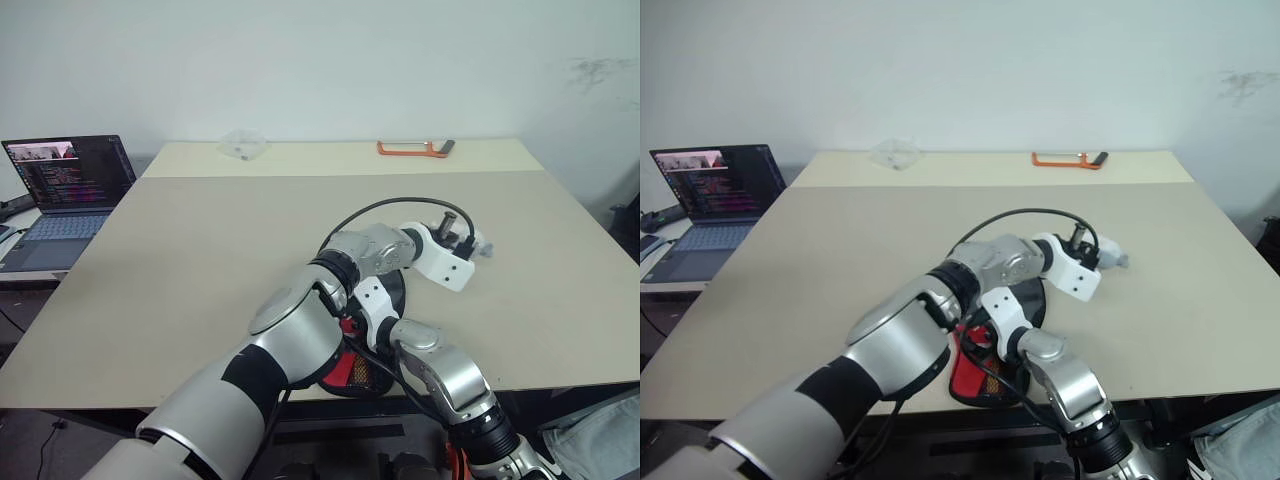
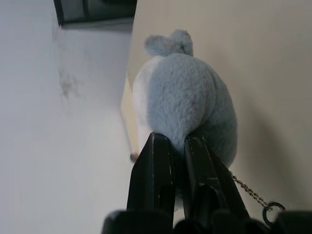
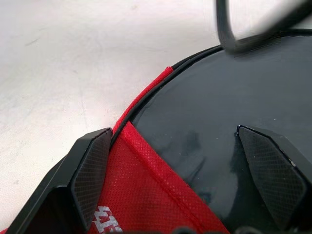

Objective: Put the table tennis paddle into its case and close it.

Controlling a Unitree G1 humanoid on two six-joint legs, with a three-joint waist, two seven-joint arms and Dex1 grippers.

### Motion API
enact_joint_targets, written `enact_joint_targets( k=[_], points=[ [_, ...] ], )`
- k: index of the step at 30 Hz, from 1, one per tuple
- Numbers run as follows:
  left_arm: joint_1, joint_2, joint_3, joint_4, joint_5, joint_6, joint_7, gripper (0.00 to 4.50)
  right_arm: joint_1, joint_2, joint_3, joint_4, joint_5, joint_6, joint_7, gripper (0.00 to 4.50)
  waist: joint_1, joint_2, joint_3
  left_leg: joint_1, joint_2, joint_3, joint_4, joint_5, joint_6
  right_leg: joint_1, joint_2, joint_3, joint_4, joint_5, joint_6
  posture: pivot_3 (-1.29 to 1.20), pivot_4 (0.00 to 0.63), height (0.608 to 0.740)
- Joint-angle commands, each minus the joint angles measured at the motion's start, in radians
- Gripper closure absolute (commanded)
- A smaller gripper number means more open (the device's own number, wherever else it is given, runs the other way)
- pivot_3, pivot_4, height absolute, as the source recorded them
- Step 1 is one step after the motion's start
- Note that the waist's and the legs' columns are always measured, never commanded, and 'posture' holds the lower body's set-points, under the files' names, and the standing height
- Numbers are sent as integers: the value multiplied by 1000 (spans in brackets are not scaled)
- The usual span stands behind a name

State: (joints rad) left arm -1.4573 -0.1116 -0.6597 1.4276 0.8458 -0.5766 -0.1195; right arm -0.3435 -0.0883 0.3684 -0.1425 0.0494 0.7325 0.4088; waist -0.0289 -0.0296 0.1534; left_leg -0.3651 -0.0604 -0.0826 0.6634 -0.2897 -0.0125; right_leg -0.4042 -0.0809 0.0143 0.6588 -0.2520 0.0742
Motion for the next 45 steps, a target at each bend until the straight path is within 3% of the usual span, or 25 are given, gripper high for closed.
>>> enact_joint_targets(
  k=[1,3,10,16,23,30,36,41,45],
  points=[
    [-25,-14,36,-48,-47,-38,-7,4484,63,-12,46,96,5,101,13,0,0,0,0,0,0,0,0,0,0,0,0,0,0,0,0,0,150,740],
    [-9,-11,47,-45,-65,-37,-46,4484,62,-12,47,97,5,101,14,0,0,0,0,0,0,0,0,0,0,0,0,0,0,0,0,0,150,740],
    [39,4,120,-48,-156,-45,-209,2170,52,-12,51,110,3,98,17,0,-3,1,-1,0,0,0,0,0,0,0,0,0,0,0,0,0,150,740],
    [62,24,267,-53,-305,48,-338,50,40,-21,49,121,1,95,23,0,-4,2,-1,1,0,0,0,0,0,0,0,0,0,0,0,0,150,740],
    [45,121,381,-72,-406,80,-377,50,25,-30,24,132,6,91,21,0,-5,2,-1,1,0,0,0,0,0,0,0,0,1,0,0,0,150,740],
    [18,296,512,-92,-516,133,-376,50,-5,-19,-40,49,48,130,19,0,-4,2,-1,2,0,-1,0,0,0,0,0,0,3,2,-3,0,150,740],
    [88,374,674,-129,-701,146,-561,50,-82,-46,-178,-254,163,335,31,0,0,2,0,-2,0,-2,1,0,0,-2,0,-2,0,3,-5,0,150,740],
    [234,372,692,-207,-787,127,-796,50,-161,-126,-319,-509,329,564,95,0,-2,2,0,-13,-1,-3,1,2,-4,-13,-1,-1,0,3,-6,0,150,740],
    [348,347,679,-267,-823,120,-912,50,-197,-256,-409,-585,411,604,162,0,-2,3,1,-20,-1,-3,2,2,-4,-18,-1,-2,0,4,-6,0,150,740]
  ],
)
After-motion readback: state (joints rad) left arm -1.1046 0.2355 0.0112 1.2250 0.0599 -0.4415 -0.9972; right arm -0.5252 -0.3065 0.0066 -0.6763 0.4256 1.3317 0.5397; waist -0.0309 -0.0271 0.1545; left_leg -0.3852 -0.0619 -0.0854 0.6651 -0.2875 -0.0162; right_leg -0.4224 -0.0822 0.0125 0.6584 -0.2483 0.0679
